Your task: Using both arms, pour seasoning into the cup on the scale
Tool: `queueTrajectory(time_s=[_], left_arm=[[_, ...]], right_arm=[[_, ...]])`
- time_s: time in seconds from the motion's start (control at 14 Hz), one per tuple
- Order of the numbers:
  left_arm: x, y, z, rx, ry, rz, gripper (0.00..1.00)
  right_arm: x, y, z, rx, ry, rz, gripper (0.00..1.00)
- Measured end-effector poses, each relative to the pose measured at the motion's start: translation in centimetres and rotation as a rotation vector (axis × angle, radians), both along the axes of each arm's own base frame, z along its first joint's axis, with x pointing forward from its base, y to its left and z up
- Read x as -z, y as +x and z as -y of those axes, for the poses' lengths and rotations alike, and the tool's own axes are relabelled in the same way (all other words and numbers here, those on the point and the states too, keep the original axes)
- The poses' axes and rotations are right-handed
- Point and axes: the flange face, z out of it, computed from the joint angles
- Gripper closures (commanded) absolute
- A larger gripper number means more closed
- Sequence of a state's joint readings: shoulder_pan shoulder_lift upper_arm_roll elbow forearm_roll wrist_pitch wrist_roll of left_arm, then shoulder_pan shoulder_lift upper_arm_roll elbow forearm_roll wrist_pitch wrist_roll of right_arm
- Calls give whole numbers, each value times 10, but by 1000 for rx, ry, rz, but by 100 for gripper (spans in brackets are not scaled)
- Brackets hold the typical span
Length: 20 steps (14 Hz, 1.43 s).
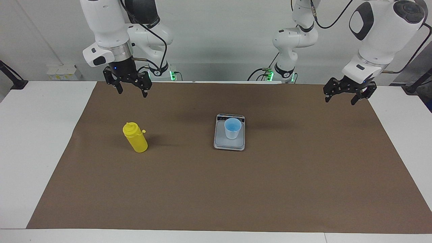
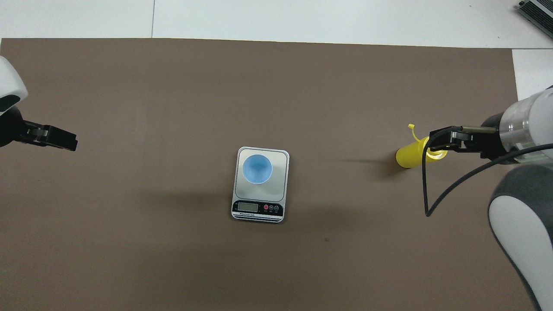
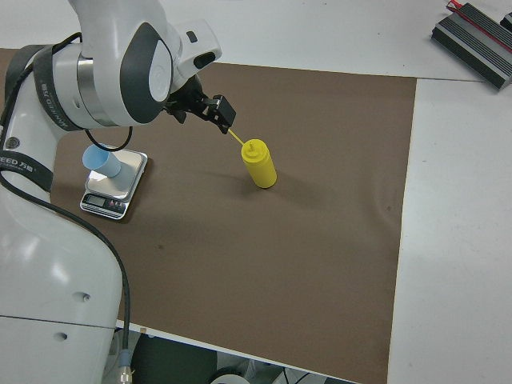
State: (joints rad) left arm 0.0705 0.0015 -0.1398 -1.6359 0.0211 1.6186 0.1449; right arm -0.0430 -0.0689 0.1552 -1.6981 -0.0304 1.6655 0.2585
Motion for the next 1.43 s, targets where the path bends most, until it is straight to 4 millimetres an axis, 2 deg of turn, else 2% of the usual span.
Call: queueTrajectory(time_s=[0.5,1.43], left_arm=[[0,0,-2,-4,0,1,0],[0,0,-2,-4,0,1,0]], right_arm=[[7,3,19,-30,-2,-17,0],[13,2,18,-21,7,-30,0]])
